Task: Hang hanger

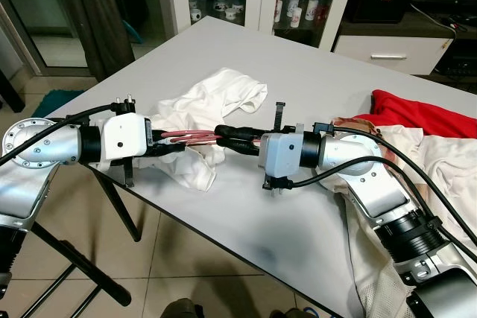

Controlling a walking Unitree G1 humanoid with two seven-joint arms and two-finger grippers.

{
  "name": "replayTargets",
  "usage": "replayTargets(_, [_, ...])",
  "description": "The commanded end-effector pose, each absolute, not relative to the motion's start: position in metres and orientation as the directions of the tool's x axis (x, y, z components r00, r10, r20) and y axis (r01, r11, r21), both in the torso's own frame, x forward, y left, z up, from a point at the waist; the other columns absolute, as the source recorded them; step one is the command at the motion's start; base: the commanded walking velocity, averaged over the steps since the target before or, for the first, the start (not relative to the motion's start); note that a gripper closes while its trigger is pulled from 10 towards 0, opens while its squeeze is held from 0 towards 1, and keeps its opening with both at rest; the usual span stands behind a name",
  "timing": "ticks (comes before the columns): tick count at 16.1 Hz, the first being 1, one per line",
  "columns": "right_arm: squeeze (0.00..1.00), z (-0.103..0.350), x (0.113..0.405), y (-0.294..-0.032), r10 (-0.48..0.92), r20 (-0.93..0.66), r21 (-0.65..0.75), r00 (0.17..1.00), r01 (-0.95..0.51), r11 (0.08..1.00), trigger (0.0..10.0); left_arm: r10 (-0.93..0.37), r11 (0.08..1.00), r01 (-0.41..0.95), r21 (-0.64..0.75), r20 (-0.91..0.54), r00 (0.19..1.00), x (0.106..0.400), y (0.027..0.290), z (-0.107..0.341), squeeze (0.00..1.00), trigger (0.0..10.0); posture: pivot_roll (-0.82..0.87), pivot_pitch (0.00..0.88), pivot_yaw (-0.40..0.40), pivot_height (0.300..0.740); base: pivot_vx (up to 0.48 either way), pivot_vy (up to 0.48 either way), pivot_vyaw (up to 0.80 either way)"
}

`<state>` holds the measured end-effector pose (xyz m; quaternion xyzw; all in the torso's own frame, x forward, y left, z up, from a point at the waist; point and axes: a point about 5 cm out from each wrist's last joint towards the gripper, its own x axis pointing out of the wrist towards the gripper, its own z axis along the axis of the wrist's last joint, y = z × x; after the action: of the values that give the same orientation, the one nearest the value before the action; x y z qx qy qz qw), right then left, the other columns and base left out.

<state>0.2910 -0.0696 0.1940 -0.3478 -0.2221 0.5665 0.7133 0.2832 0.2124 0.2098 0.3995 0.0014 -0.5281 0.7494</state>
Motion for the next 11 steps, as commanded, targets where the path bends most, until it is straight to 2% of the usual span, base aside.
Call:
replayTargets(1, [1.0, 0.204, 0.294, -0.079, 0.955, -0.025, -0.744, 0.296, -0.643, 0.179, 10.0, -0.775, 0.134, 0.793, 0.594, -0.436, 0.457, 0.284, 0.217, 0.208, 0.0, 0.0, 0.06, 0.0, 0.01, 0.74, 0.0, 0.0, 0.0])
replayTargets(3, [1.0, 0.207, 0.295, -0.081, 0.949, -0.004, -0.722, 0.316, -0.657, 0.216, 10.0, -0.772, 0.156, 0.791, 0.592, -0.426, 0.472, 0.286, 0.218, 0.208, 0.0, 0.0, 0.06, 0.0, 0.01, 0.74, 0.0, 0.0, 0.0])
replayTargets(4, [0.65, 0.207, 0.295, -0.082, 0.949, -0.001, -0.709, 0.316, -0.669, 0.222, 10.0, -0.77, 0.165, 0.789, 0.592, -0.422, 0.478, 0.286, 0.218, 0.208, 0.0, 0.0, 0.06, 0.0, 0.01, 0.74, 0.0, 0.0, 0.0])
replayTargets(5, [0.0, 0.207, 0.295, -0.09, 0.95, -0.002, -0.664, 0.314, -0.71, 0.233, 10.0, -0.763, 0.196, 0.781, 0.593, -0.408, 0.501, 0.289, 0.221, 0.208, 0.0, 0.0, 0.06, 0.0, 0.01, 0.74, 0.0, 0.0, 0.0])
replayTargets(8, [0.0, 0.21, 0.297, -0.102, 0.944, 0.019, -0.599, 0.329, -0.752, 0.274, 10.0, -0.749, 0.234, 0.768, 0.596, -0.393, 0.533, 0.292, 0.224, 0.208, 0.0, 0.0, 0.05, 0.0, 0.006, 0.74, 0.0, 0.0, 0.0])
replayTargets(9, [0.0, 0.21, 0.297, -0.11, 0.944, 0.011, -0.539, 0.33, -0.793, 0.283, 10.0, -0.736, 0.27, 0.753, 0.6, -0.376, 0.563, 0.294, 0.227, 0.208, 0.0, 0.0, 0.05, 0.0, 0.007, 0.74, 0.0, 0.0, 0.0])
replayTargets(11, [0.0, 0.219, 0.302, -0.129, 0.917, 0.096, -0.389, 0.386, -0.834, 0.391, 10.0, -0.709, 0.386, 0.699, 0.602, -0.291, 0.642, 0.301, 0.237, 0.214, 0.0, 0.0, 0.05, 0.0, 0.009, 0.74, 0.0, 0.0, 0.0])
